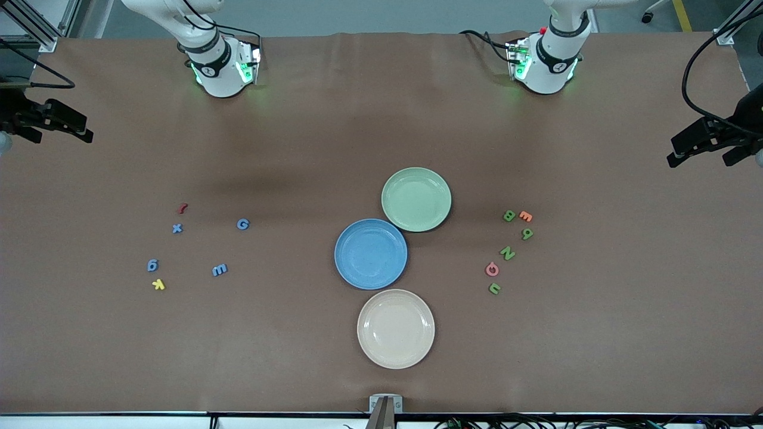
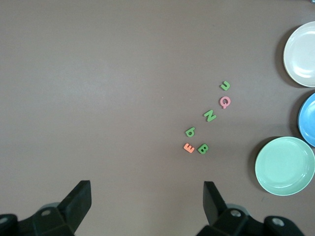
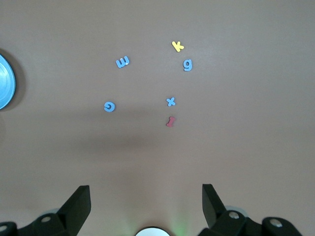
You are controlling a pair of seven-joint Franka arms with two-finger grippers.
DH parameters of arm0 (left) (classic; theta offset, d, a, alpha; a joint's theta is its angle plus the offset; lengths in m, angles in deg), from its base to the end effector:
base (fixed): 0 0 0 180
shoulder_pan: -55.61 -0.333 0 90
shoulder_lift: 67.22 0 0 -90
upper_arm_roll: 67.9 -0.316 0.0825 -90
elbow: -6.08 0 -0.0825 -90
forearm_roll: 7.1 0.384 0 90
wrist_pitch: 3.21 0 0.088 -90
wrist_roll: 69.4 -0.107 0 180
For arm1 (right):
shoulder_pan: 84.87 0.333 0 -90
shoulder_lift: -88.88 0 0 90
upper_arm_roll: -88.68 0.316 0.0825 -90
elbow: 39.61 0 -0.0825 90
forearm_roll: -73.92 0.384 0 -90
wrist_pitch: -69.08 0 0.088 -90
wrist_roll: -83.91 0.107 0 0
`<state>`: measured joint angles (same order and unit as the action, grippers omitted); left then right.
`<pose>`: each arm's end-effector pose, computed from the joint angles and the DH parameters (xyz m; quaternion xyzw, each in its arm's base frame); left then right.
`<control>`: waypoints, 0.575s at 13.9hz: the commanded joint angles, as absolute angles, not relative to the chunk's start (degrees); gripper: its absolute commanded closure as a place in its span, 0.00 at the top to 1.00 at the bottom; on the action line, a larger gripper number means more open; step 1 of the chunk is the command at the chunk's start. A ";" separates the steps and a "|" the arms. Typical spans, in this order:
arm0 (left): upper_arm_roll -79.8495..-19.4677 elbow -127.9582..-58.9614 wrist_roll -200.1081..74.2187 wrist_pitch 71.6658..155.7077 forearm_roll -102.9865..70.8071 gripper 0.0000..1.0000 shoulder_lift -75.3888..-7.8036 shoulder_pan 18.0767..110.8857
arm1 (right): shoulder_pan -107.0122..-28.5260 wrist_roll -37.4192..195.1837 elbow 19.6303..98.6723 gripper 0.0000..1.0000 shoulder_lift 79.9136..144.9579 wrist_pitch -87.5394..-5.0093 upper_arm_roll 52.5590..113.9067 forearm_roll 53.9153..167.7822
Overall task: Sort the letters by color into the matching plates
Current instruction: 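Move the left gripper toward green letters while the right gripper reaches blue letters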
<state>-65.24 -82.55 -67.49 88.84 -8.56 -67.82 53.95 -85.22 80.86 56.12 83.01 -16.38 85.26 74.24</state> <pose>0.5553 -0.0125 0.6450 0.9993 0.0079 0.0347 0.0134 0.5120 -0.0347 0.6257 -0.9992 0.0059 0.0381 0.0081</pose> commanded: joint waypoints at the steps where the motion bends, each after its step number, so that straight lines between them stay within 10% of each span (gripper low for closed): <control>1: -65.17 -81.90 -68.51 87.84 -9.38 1.00 -67.83 53.76 | -84.43 80.66 57.86 1.00 81.33 -17.57 84.64 73.92; 8: -65.17 -82.25 -67.11 87.58 -9.47 1.00 -67.48 53.93 | -85.57 80.66 56.99 1.00 81.59 -17.23 84.38 76.11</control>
<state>-65.24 -82.59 -67.35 88.61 -8.56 -67.81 53.96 -85.23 80.86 56.12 83.01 -16.79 84.60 74.96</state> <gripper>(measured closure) 0.000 0.000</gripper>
